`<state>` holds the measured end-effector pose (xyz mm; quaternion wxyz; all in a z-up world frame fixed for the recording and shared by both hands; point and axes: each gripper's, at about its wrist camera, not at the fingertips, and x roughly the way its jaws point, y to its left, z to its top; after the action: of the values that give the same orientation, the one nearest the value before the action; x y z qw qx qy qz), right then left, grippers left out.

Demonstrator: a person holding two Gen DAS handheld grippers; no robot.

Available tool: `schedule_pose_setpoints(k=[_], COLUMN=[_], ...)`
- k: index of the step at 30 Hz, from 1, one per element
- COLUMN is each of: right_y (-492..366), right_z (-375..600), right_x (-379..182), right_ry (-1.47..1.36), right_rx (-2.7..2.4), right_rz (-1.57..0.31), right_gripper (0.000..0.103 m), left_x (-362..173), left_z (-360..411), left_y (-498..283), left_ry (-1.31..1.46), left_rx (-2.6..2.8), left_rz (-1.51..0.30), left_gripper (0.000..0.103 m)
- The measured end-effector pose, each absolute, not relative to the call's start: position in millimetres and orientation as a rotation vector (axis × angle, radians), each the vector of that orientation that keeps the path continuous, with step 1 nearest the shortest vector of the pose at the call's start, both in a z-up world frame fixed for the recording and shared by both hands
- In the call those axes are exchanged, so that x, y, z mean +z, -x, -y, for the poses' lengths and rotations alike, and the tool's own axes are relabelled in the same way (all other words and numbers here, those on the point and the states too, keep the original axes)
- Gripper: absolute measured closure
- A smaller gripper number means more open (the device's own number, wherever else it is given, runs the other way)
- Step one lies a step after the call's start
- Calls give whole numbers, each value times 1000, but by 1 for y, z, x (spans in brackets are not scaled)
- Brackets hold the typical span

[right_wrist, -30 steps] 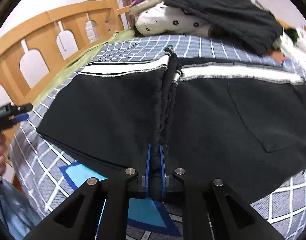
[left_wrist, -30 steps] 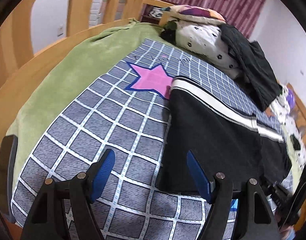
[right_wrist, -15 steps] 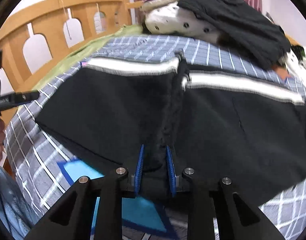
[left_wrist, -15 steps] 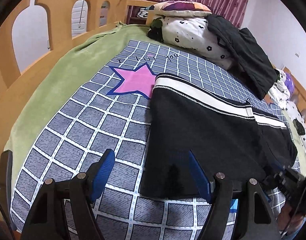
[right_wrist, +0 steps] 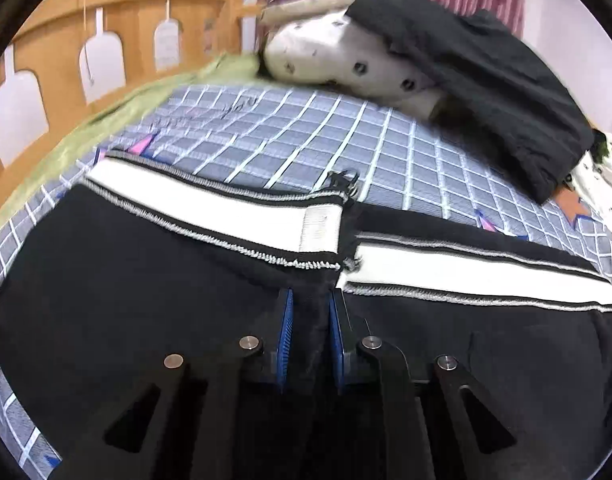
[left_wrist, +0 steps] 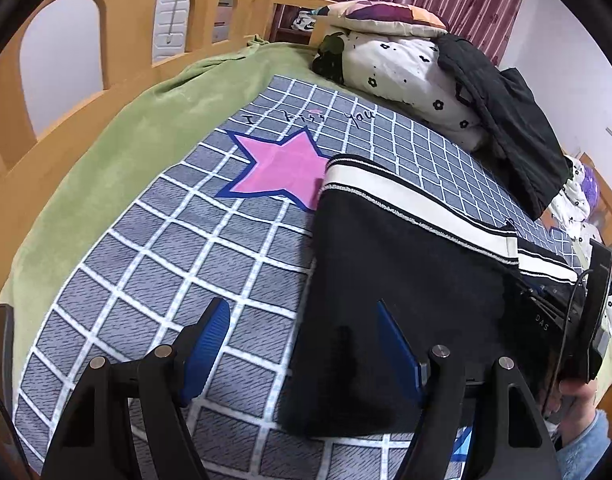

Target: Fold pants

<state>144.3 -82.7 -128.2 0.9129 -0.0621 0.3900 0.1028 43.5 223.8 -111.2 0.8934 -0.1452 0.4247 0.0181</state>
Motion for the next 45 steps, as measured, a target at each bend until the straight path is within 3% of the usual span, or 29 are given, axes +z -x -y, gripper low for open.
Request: schedule_pose_setpoints(k=[2,4,9,14,19,24,26,29,32,36,45], right_y=[-147,-145,-117,-79,-62,-74,-75,-75,-72,-73,-83], right_z=[88,89,111,138,188,234,232,216,201,210,212], right_x=[-135,-134,-109,-96,-103,-140,-144,-145,-146,-150,-153], right_ry=[71,86,76,156,58,-157,-131,-35,61,-19,-50], right_rx=[214,210,214,168,102,106,91,79,106,127,152], right_rz=[-843,-851,-804,-798,-737,-877,-876,-854,-830,-820,-855], right_gripper=[86,75,60,60,61,61,62,56,60,60,54], left_x=[-114,-115,-127,-145,-149,-161,-163,-163,-163,-162,-168], left_z=[-216,-207,-190,-186,-200,-207,-207,-198,-191,-191,-206], left_y=[-47,-49,-48,-51,-44,-46,-50,-53,-51,-45,-48], left_ry=[285,255,198,233,326,403,426,383,344,323,452], left_rx=[22,14,-10,-40,-78,-143,-138,-104,-70,-59,-118], left_rz=[-894,-901,-918,-981,-991,-1002,-985,-964,-934,-885,-895], left_gripper=[30,30,30,31,33,33,33,34,35,41,42])
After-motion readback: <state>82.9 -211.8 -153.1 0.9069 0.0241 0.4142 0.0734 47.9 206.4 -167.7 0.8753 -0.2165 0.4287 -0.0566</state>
